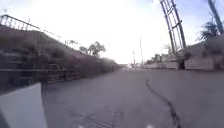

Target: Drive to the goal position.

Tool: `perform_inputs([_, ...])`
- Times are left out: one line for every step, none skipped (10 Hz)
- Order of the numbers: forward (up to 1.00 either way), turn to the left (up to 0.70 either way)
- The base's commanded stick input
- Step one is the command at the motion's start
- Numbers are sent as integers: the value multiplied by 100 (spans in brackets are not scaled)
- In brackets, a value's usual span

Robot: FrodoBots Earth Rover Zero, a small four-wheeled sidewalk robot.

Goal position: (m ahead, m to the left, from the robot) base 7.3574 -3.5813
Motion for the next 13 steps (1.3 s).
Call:
perform_inputs([70,0])
perform_inputs([70,0])
perform_inputs([70,0])
perform_inputs([70,0])
perform_inputs([70,-27])
perform_inputs([70,-27])
perform_inputs([70,-27])
perform_inputs([70,-27])
perform_inputs([70,-27])
perform_inputs([70,0])
perform_inputs([70,0])
perform_inputs([70,0])
perform_inputs([70,-27])
